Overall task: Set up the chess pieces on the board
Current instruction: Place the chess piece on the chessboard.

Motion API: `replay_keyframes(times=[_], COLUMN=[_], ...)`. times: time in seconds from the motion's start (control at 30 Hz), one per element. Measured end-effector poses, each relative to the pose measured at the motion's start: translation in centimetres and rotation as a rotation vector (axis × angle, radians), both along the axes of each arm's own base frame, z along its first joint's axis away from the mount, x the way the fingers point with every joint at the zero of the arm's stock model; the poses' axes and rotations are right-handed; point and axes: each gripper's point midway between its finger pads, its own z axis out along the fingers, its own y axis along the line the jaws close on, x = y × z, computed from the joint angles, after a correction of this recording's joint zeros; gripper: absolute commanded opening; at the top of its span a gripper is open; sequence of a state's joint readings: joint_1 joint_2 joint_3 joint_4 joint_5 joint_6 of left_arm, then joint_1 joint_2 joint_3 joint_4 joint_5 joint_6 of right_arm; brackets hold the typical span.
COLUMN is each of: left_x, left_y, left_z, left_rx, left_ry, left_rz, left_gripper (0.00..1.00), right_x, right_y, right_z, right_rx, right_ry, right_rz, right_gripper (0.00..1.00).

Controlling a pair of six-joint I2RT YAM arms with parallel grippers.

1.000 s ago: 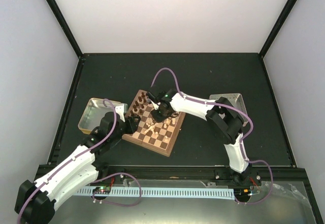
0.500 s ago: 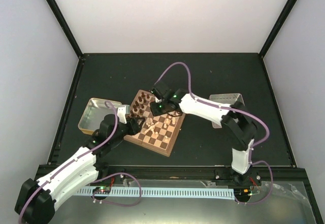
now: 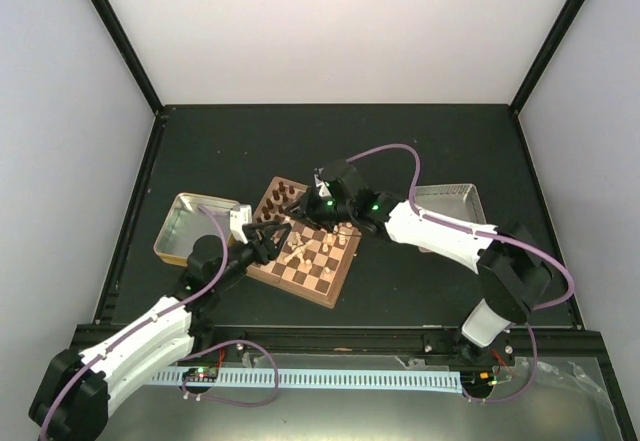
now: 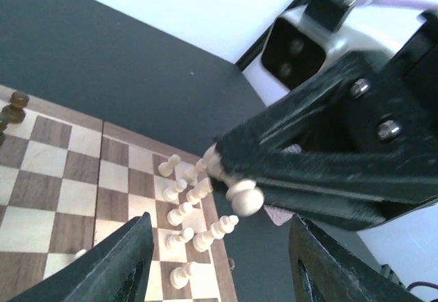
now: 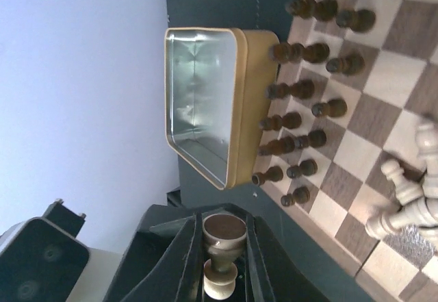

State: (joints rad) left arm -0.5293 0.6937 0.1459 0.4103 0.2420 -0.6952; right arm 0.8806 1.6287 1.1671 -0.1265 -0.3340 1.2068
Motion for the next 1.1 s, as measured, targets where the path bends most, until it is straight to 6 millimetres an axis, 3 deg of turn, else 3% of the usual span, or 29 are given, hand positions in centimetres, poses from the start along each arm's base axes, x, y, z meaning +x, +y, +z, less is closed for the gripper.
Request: replay_keyframes(times=[0.13, 0.33, 0.6, 0.7, 0.9, 1.1], left_x=[-0.3, -0.7, -0.8, -0.8, -1.1, -1.1], left_y=[-0.2, -0.3, -0.6, -0.7, -0.6, -0.5], left_z=[0.8, 1.5, 1.8, 1.9, 2.2, 2.4], left_rx=[-0.039, -0.068, -0.071, -0.069, -0.066, -0.065], left_ry=[-0.054, -0.093, -0.115, -0.119, -0.134, -0.145], left_rz=[-0.020, -0.036, -0.056, -0.059, -0.060, -0.058], left_gripper=[0.43, 0.21, 0.07, 0.08, 0.27, 0.29], right_x=[-0.7, -1.0, -1.4, -1.4, -1.5, -1.4], right_y=[-0.2, 0.4, 0.9, 1.0, 1.0, 0.9], right_z=[-0.8, 0.2, 0.8, 0.9, 0.9, 0.7], right_rx=[0.035, 0.104, 0.141, 0.144, 0.136, 0.124], right_ry=[0.099, 0.162, 0.189, 0.185, 0.169, 0.155], right_rz=[-0.035, -0.044, -0.035, -0.035, -0.026, -0.028], right_gripper=[0.06, 0.06, 0.07, 0.08, 0.08, 0.08])
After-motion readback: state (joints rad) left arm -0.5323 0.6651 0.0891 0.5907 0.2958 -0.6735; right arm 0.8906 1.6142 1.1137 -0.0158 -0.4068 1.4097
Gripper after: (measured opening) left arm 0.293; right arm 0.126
